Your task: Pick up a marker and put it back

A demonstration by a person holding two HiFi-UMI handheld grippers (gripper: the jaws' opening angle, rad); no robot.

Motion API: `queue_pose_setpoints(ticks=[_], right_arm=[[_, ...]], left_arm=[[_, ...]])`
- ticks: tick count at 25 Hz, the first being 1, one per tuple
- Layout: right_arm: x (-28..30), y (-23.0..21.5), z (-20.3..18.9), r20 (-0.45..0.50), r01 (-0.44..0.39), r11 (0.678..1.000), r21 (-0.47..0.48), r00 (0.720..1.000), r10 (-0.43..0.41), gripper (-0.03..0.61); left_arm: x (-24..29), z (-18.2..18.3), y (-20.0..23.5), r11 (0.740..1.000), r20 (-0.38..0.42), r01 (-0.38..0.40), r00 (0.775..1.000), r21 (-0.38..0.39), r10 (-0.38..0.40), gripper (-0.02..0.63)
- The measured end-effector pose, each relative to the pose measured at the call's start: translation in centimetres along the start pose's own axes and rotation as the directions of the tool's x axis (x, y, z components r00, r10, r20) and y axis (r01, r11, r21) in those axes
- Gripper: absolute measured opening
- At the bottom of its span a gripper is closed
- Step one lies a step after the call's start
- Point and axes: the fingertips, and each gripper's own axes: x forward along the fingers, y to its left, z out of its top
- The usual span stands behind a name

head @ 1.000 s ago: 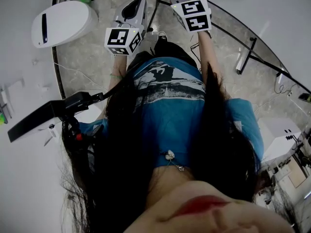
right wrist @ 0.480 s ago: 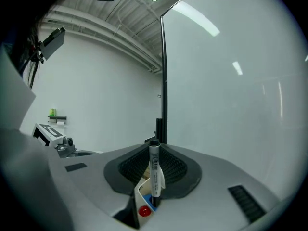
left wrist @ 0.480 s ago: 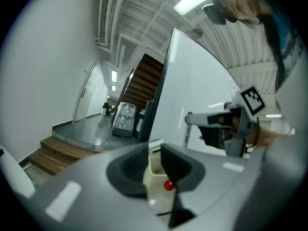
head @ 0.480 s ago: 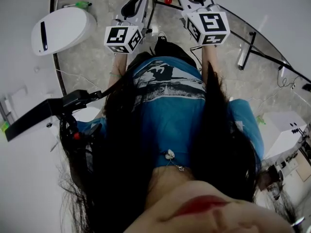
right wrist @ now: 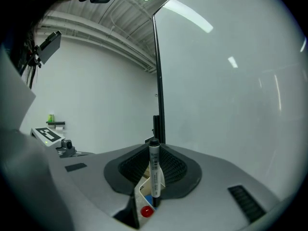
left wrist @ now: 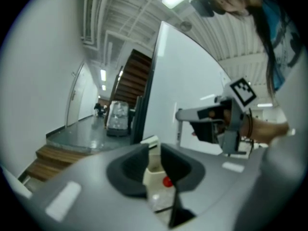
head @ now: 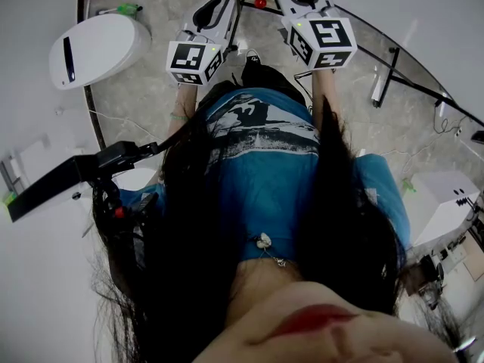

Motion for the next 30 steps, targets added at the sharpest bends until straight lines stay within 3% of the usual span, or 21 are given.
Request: queue_pose_setpoints(ticks=[5, 12, 18, 30], right_arm=[[0.2, 0.1, -0.2, -0.008, -0.005, 1.0, -0.001, 1.0, 0.005, 0.072], [0.5, 0.0, -0.7, -0.042, 0.005, 0.999, -0.045, 0.999, -0.007, 0.072], [1.8, -0.5, -3.3, -0.132, 0.003, 0.993, -0.118, 0.991, -0.019, 0.072], [7.0, 1.0, -9.9, -0.336, -0.13, 0.965, -0.228, 0.941, 0.047, 0.072]], left_arm=[[-0.3, 0.7, 0.7, 0.996, 0.048, -0.008, 0.999, -0.091, 0.012, 0.063], [-0.5, 0.4, 1.0, 0.995, 0.037, -0.016, 0.999, -0.094, 0.02, 0.063], [-0.9, 0.1, 1.4, 0.995, 0.032, -0.026, 0.999, -0.095, 0.029, 0.063], [-1.0, 0.0, 2.2, 0.995, 0.023, -0.052, 0.998, -0.088, 0.054, 0.063]])
